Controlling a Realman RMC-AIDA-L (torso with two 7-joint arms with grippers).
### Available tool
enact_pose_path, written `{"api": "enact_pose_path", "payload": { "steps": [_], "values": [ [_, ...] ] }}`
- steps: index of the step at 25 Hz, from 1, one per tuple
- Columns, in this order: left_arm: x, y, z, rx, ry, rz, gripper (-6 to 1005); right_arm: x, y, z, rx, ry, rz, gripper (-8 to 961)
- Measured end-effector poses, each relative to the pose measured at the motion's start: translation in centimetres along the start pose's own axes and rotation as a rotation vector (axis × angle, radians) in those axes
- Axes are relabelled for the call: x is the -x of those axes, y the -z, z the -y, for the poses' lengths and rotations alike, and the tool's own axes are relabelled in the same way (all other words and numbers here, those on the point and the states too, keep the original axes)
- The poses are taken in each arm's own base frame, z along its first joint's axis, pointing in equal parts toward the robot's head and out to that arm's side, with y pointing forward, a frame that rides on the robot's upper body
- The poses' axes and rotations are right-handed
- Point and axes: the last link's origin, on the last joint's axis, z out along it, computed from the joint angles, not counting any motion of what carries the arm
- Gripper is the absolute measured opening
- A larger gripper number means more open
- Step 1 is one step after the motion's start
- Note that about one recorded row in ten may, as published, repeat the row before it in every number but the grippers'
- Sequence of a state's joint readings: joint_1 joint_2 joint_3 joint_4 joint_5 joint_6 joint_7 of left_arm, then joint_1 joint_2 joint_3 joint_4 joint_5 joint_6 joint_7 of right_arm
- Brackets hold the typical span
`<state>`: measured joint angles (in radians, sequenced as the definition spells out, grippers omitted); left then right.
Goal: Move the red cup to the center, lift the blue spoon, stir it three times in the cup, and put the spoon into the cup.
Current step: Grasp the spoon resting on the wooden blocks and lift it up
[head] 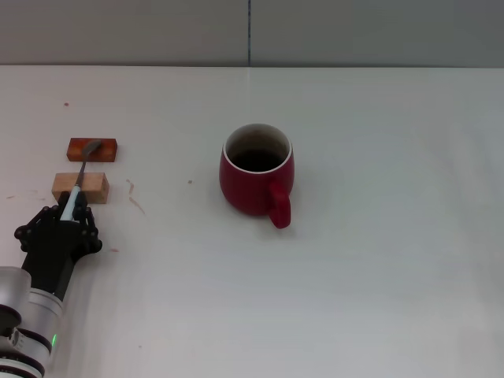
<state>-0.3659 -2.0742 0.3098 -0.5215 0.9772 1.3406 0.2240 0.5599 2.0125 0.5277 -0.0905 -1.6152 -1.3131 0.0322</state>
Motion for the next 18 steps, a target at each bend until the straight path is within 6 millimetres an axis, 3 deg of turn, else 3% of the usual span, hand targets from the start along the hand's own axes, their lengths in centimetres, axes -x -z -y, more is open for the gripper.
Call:
{"api": "enact_pose_path", "payload": {
  "steps": [18],
  "values": [
    [-0.09, 0.04, 0.11, -0.006, 0.001, -0.007, 163, 0.0, 0.0, 0.0, 0.0, 0.0, 0.0, 673]
  ]
}}
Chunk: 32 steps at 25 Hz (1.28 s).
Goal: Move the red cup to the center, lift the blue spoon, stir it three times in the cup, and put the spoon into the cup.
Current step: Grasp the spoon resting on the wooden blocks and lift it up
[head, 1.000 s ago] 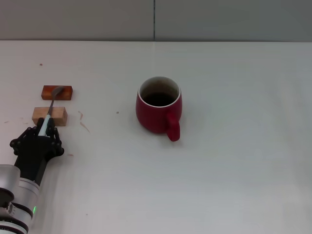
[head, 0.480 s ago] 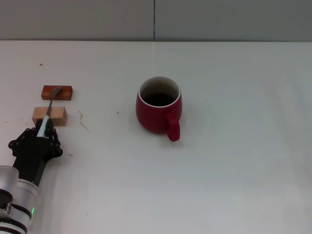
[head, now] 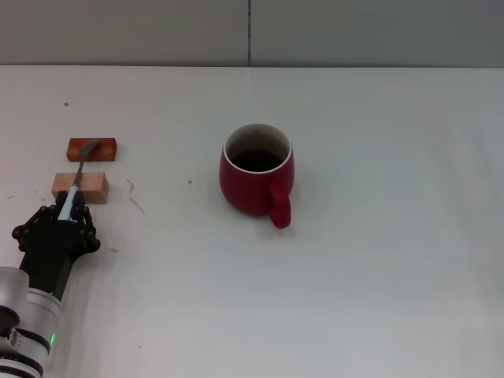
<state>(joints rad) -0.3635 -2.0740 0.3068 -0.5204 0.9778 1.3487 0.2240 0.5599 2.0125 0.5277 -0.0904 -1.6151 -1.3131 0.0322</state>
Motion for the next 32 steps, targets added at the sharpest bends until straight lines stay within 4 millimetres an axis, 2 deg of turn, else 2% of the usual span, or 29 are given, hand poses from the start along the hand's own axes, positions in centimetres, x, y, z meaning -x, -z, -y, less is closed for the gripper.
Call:
{"api": "enact_pose_path", "payload": {
  "steps": [17, 24, 25, 32],
  "values": [
    [-0.7, 0.2, -0.3, 0.016, 0.044, -0.05, 163, 0.0, 0.1, 0.0, 0.0, -0.001, -0.001, 674],
    [-1.4, 0.2, 0.5, 0.053, 0.234, -0.104, 163, -0.1, 0.1, 0.1, -0.001, 0.001, -0.002, 673],
    [-1.8, 0.1, 1.1, 0.072, 0.347, -0.131, 163, -0.1, 0.1, 0.1, -0.002, 0.001, -0.003, 674],
    [-2.2, -0.2, 2.5, 0.122, 0.562, -0.155, 163, -0.1, 0.1, 0.1, -0.001, 0.001, -0.003, 674]
  ]
}}
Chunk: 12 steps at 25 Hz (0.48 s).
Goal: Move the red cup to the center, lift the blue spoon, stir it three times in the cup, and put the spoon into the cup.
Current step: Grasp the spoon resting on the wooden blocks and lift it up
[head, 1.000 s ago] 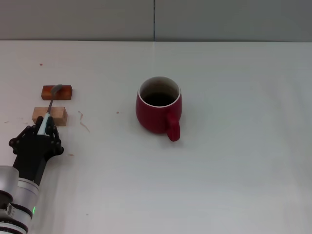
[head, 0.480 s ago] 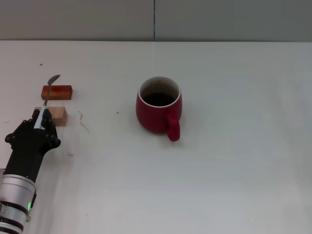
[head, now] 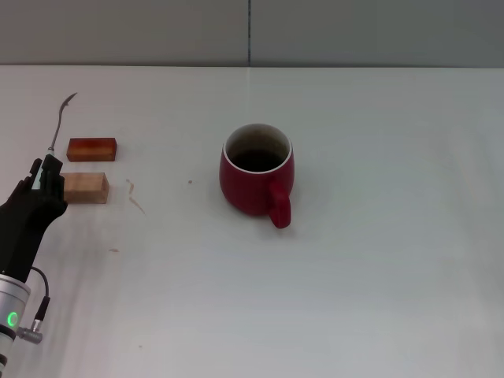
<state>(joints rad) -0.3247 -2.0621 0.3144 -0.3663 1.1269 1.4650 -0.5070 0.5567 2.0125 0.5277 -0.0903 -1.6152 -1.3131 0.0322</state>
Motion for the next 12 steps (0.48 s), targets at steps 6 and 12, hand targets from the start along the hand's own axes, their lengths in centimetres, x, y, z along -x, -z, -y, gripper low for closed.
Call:
{"api": "enact_pose_path", "payload": {
  "steps": [6, 12],
  "values": [
    [-0.8, -0.1, 0.7, 0.043, 0.178, 0.0, 163, 0.0, 0.0, 0.0, 0.0, 0.0, 0.0, 673],
    [-1.9, -0.4, 0.9, 0.115, 0.324, -0.001, 163, 0.0, 0.0, 0.0, 0.0, 0.0, 0.0, 673]
  ]
}}
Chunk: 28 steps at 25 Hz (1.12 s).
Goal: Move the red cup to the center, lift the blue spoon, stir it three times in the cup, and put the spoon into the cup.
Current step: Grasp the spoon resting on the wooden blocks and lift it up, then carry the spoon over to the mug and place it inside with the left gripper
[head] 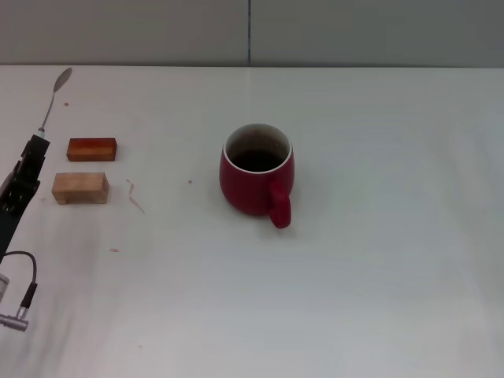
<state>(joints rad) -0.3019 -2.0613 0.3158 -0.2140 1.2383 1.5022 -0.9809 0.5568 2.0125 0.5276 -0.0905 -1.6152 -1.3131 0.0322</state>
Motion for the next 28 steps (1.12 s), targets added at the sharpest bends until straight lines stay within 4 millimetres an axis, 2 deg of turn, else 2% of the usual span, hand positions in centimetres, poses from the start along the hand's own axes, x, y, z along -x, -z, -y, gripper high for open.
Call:
{"api": "enact_pose_path", "payload": {
  "steps": [7, 14, 17, 28],
  "values": [
    [-1.8, -0.6, -1.0, 0.158, 0.114, 0.045, 163, 0.0, -0.1, 0.0, 0.001, 0.0, 0.001, 673],
    [-4.8, -1.9, -2.9, 0.373, 0.173, 0.148, 163, -0.1, 0.0, 0.0, 0.0, -0.002, -0.005, 674],
    [-5.3, -2.3, -3.4, 0.413, 0.174, 0.177, 163, -0.1, 0.0, -0.1, 0.001, -0.003, -0.006, 673],
    [-6.9, -5.5, -6.4, 0.574, 0.131, 0.417, 163, -0.4, 0.5, -0.8, -0.004, -0.022, -0.017, 673]
  ]
}}
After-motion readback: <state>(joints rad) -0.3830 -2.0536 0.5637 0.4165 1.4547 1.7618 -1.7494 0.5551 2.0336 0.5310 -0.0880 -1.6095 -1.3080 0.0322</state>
